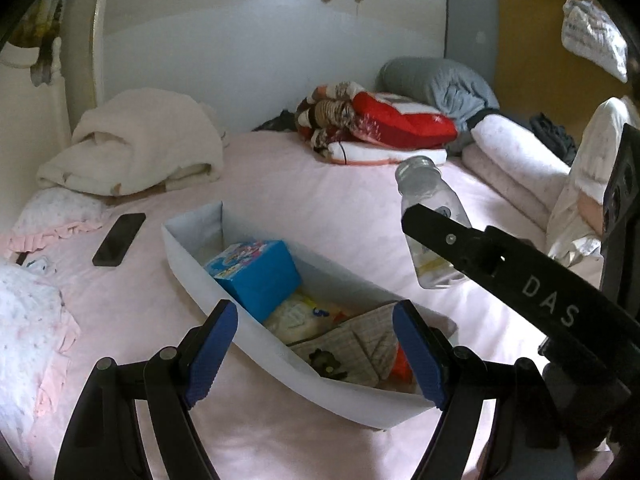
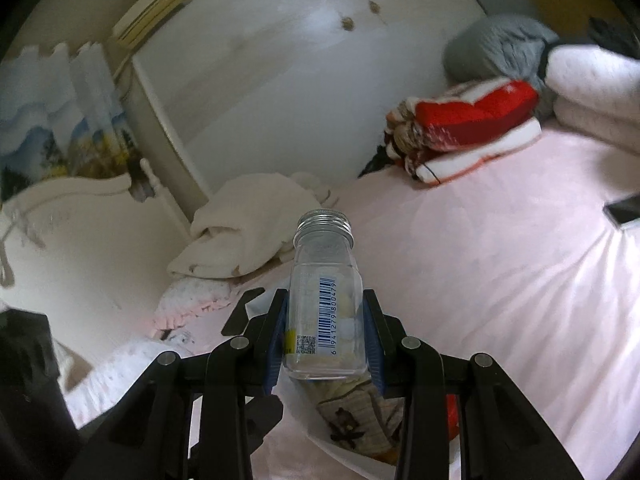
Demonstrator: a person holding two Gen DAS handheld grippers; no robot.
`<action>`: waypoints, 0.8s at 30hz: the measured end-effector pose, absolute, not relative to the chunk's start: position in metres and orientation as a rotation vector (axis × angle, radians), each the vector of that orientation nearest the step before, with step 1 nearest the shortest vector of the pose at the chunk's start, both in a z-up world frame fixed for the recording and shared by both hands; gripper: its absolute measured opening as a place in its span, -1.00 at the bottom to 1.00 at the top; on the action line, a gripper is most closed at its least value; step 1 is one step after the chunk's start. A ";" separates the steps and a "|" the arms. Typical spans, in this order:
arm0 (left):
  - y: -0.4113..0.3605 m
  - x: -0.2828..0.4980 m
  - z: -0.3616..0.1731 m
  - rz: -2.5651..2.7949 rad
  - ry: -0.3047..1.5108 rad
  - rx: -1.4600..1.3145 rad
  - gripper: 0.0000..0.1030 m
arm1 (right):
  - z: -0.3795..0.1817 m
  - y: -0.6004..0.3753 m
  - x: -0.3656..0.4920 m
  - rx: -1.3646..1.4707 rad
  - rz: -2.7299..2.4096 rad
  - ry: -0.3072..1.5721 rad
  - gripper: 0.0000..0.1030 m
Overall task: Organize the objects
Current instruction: 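Carry the bottle over the white box and open the right gripper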
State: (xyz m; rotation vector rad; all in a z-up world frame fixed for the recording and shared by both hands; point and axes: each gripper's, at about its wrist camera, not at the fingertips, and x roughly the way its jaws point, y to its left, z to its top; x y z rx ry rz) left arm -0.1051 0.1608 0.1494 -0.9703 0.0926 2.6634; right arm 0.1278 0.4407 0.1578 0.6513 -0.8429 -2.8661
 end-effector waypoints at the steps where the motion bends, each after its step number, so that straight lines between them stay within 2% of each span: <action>1: 0.161 -0.107 0.148 2.666 0.101 -0.983 0.52 | 0.155 0.443 0.125 0.680 -2.861 -0.859 -0.30; 6: 0.161 -0.110 0.147 2.680 0.108 -1.016 0.52 | 0.142 0.450 0.106 0.848 -2.769 -0.984 -0.26; 10: 0.164 -0.107 0.151 2.694 0.126 -1.023 0.52 | 0.143 0.453 0.106 0.844 -2.765 -1.007 -0.17; 19: 0.160 -0.092 0.163 2.730 0.157 -1.023 0.52 | 0.162 0.435 0.114 0.751 -2.764 -0.851 -0.17; 24: 0.143 -0.076 0.163 2.763 0.175 -1.060 0.52 | 0.170 0.412 0.116 0.734 -2.728 -0.691 -0.17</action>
